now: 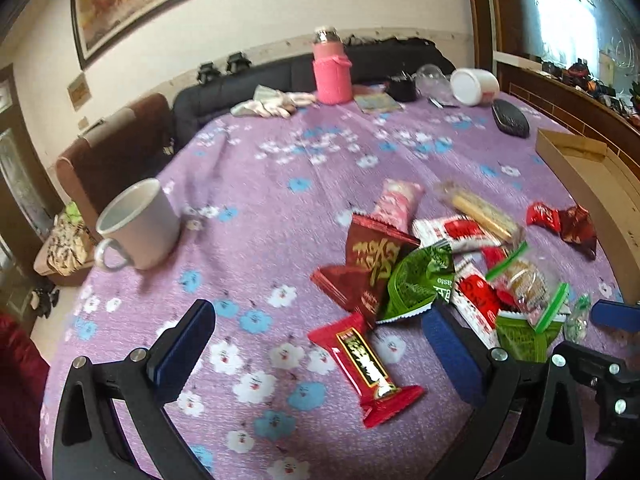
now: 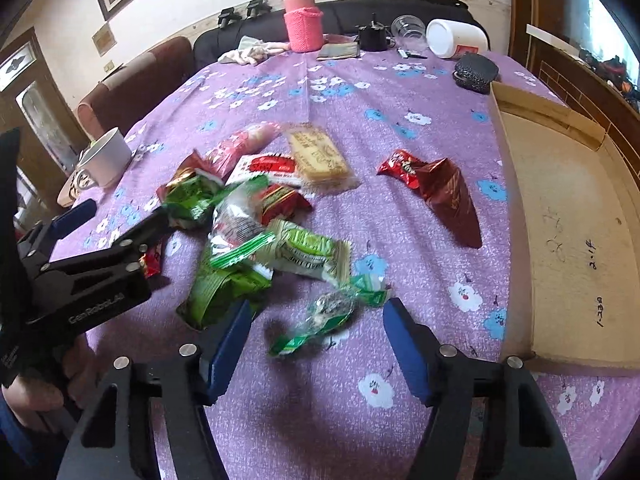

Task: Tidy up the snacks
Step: 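Grasp a red snack bar with the left tool while the right tool grasps a green packet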

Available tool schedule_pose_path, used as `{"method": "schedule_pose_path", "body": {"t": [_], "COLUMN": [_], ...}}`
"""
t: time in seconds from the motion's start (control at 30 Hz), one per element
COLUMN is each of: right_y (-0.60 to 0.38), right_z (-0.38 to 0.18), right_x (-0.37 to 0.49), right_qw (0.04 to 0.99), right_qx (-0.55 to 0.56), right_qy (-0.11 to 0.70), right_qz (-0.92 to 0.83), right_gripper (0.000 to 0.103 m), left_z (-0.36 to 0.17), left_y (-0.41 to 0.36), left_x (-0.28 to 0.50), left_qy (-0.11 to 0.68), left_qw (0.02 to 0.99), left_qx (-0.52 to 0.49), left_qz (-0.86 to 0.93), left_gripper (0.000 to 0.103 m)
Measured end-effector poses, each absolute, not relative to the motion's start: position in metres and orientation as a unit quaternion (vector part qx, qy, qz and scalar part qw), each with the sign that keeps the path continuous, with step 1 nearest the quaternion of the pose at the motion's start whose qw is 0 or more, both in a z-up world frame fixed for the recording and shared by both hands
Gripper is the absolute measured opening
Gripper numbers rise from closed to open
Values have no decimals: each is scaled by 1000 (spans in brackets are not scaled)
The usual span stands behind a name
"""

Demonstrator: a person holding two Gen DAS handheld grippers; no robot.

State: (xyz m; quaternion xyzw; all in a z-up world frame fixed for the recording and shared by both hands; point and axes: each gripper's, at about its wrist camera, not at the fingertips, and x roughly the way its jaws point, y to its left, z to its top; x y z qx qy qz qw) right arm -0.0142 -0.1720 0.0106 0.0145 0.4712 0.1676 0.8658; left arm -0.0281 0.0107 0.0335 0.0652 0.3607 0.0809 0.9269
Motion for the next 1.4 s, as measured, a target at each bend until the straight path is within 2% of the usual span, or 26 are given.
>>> {"method": "schedule_pose_path", "body": {"t": [0.27, 0.6, 0.7, 0.77, 0.9, 0.97, 1.03, 1.2, 1.4], "right_y": [-163, -168, -173, -177, -187, -191, -196, -199, -193], "right_z": [8, 6, 7, 8, 13, 16, 15, 16, 22], "right_x": [-3, 1, 1, 0, -6, -8, -9, -12, -18], "right_qw": [863, 868, 867, 867, 873, 876, 876, 876, 870], "right_qx": [12, 5, 14, 22, 33, 39, 44, 50, 47], "right_qy": [476, 475, 477, 476, 465, 458, 458, 453, 452], "right_qz": [165, 145, 146, 146, 147, 147, 148, 159, 188], "right_gripper": [58, 27, 21, 19, 19, 19, 19, 19, 21], "left_z": [36, 38, 39, 39, 40, 42, 44, 47, 56], "left_y": [9, 8, 9, 11, 15, 16, 19, 24, 26], "left_x": [-31, -33, -34, -32, -32, -34, -37, -46, -53], "left_qy": [350, 343, 342, 344, 353, 358, 367, 392, 386], "left_qw": [930, 933, 934, 933, 933, 933, 930, 918, 921], "left_qx": [72, 73, 68, 63, 38, 28, 8, -35, -9], "left_qz": [85, 84, 79, 78, 50, 28, 1, -52, -52], "left_gripper": [103, 101, 94, 83, 71, 60, 56, 54, 55]}}
